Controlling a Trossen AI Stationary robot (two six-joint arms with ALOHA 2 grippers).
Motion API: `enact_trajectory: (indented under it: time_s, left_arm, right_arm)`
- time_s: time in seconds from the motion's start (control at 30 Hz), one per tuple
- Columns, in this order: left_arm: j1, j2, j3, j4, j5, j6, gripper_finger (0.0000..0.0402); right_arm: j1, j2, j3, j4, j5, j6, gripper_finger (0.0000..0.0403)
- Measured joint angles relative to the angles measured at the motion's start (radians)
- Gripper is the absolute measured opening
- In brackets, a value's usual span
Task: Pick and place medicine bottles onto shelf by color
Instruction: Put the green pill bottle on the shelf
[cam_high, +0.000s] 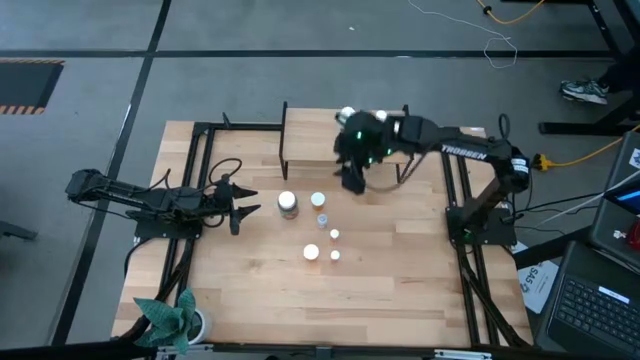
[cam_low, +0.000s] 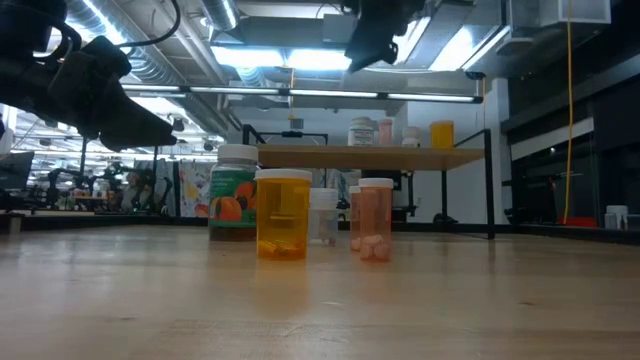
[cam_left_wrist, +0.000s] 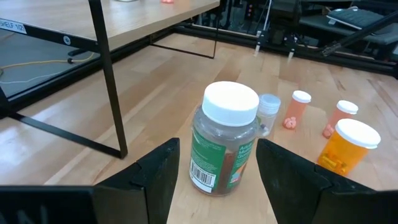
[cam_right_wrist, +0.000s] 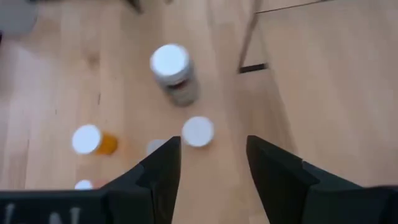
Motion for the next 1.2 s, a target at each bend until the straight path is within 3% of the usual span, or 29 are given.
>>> enact_trajectory:
  time_s: [0.2, 0.4, 0.53, 0.73, 0.9, 1.03, 1.2]
  left_arm:
    - [0.0, 0.0, 0.0, 0.02, -0.055, 0.017, 0.0209]
    - [0.0, 0.0, 0.081, 0.024, -0.044, -0.017, 0.0209]
    - [0.0, 0.032, 0.199, -0.057, -0.015, -0.021, 0.0209]
    - [0.014, 0.195, 0.381, -0.246, -0.007, -0.045, 0.0209]
    - [0.051, 0.35, 0.507, -0.369, 0.048, -0.044, 0.0224]
    - [0.09, 0.423, 0.573, -0.412, 0.132, -0.044, 0.0246]
    - [0.155, 0.494, 0.595, -0.421, 0.314, -0.043, 0.0262]
  right_arm:
    - [0.144, -0.002, -0.002, -0.038, 0.184, -0.015, 0.0185]
    - [0.195, -0.052, -0.002, -0.247, 0.352, -0.035, 0.0185]
    - [0.194, -0.091, -0.002, -0.332, 0.361, 0.038, 0.0185]
    - [0.195, -0.162, -0.002, -0.419, 0.372, 0.097, 0.0185]
    - [0.202, -0.251, -0.002, -0.462, 0.491, 0.169, 0.0185]
    - [0.203, -0.326, -0.002, -0.466, 0.495, 0.207, 0.0185]
    - [0.203, -0.404, -0.002, -0.468, 0.493, 0.177, 0.0185]
